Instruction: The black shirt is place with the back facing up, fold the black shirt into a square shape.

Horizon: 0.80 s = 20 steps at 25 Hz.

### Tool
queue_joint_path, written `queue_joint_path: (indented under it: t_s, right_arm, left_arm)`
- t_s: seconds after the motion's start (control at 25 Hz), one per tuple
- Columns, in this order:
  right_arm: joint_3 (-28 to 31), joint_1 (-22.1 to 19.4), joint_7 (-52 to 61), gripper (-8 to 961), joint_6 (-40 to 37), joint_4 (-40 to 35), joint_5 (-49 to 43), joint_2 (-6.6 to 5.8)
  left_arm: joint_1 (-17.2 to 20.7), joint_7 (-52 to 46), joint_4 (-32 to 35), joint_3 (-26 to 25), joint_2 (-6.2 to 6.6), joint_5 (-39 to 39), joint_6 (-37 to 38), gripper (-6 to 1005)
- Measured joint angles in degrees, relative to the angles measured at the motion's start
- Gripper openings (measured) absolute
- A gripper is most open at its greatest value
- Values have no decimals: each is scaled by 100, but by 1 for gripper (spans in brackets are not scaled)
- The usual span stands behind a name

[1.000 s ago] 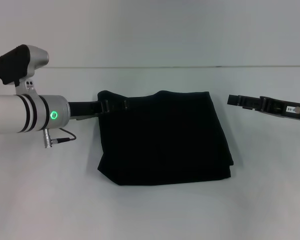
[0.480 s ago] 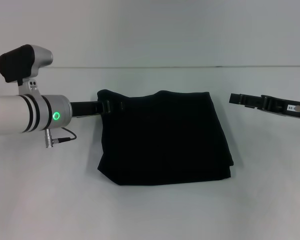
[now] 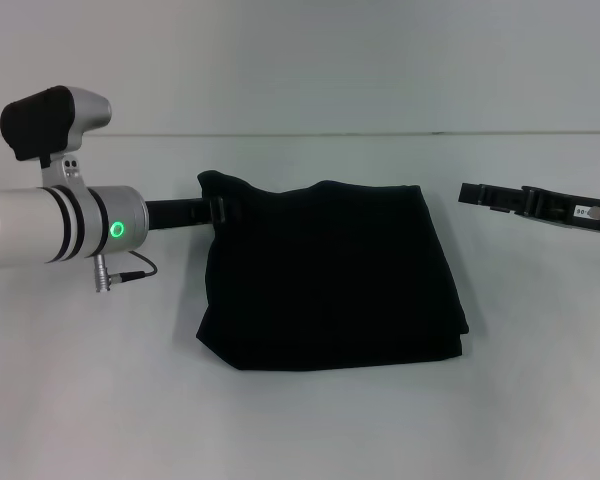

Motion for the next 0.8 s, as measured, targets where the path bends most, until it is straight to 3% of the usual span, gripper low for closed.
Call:
queue_joint_path:
  t_s: [0.36, 0.8]
  right_arm:
    - [-10, 5, 0, 796, 36, 0, 0, 0]
    - [-39, 10, 16, 798, 31, 0, 0, 30]
  left_arm:
    - [-103, -6, 24, -2, 43, 1, 1, 30]
    - [-144, -47, 20, -20, 106, 8, 7, 29]
